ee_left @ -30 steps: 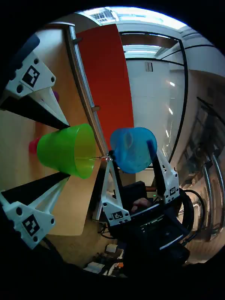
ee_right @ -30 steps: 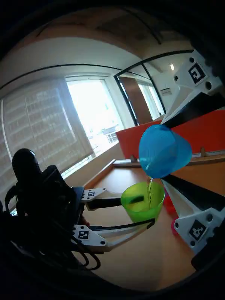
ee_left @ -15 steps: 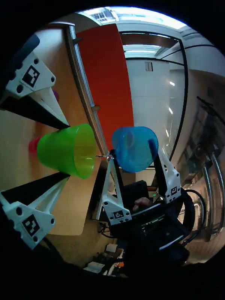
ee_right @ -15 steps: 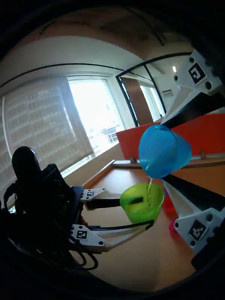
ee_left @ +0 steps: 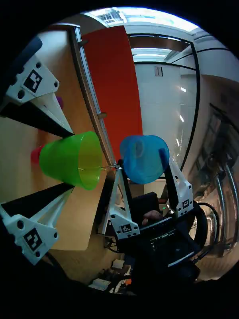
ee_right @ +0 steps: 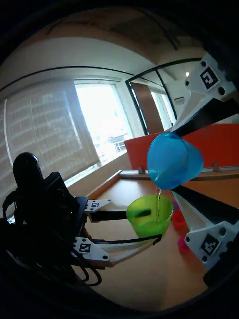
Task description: Pour water
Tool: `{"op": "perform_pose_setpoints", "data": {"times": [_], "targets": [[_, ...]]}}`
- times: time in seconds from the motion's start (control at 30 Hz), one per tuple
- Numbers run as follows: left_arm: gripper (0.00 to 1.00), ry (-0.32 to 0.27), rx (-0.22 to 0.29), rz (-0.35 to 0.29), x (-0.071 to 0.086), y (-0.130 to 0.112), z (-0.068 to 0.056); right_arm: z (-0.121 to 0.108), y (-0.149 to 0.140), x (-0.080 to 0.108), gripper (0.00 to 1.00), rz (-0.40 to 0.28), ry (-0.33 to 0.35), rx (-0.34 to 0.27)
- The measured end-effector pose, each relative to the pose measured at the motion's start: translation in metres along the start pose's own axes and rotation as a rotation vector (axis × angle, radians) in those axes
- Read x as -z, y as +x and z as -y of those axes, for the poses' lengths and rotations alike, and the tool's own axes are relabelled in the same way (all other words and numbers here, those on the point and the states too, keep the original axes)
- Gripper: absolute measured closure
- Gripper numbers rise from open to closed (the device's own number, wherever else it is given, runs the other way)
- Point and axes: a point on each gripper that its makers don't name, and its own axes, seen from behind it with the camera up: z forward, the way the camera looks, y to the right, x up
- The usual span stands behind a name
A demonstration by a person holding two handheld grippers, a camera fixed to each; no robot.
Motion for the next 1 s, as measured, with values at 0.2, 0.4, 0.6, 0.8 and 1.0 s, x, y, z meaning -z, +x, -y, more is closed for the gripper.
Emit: {"op": "perform_pose_setpoints", "data": {"times": [0.2, 0.4, 0.6, 0.8, 1.0], "targets": [[0.20, 0.001, 0.001, -0.002, -0.0005, 0.0003, 0.0001, -0.0010, -0.0011, 0.0002, 0.10, 0.002, -0.002, 0.011], [0.20, 0.001, 0.000, 0.000, -0.0012, -0.0012, 0.0004, -0.0006, -0.0022, -0.0004, 0.10, 0.002, -0.003, 0.025], [0.20, 0.000, 0.001, -0.001, -0.0016, -0.0009, 0.0000, -0.0013, -0.0035, -0.0020, 0.10, 0.002, -0.005, 0.032], [0.20, 0.000, 0.000, -0.001, -0.0022, -0.0008, -0.0002, -0.0031, -0.0049, -0.0020, 0.10, 0.004, -0.006, 0.044], [0.20, 0.000, 0.001, -0.003, -0.0019, -0.0002, -0.0012, -0.0059, -0.0060, -0.0024, 0.10, 0.004, -0.008, 0.058]]}}
